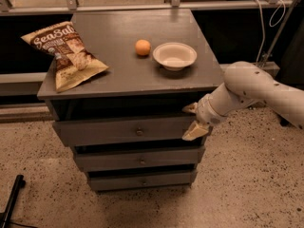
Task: Open top drawer
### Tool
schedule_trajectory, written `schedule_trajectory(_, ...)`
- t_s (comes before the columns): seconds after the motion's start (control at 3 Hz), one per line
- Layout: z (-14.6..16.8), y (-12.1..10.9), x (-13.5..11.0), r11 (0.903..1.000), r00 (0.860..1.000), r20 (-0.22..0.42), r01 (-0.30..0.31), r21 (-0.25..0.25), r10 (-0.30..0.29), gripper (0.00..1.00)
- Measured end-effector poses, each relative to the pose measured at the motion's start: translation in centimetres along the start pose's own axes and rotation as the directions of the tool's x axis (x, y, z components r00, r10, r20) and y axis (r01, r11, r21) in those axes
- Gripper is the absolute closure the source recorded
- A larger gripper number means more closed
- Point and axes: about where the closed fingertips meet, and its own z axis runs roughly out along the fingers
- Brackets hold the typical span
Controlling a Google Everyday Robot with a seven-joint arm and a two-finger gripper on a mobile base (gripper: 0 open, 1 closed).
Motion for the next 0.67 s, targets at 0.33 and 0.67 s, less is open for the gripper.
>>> schedule_trajectory(0.33, -1.3, 1.4, -0.8, 0.9998, 0.999, 0.037, 0.016, -0.009, -0.015, 0.8)
schedule_trajectory(0.67, -2.1, 3.0, -1.8, 0.9989, 0.998, 0.061, 0.032, -0.034, -0.03, 1.0)
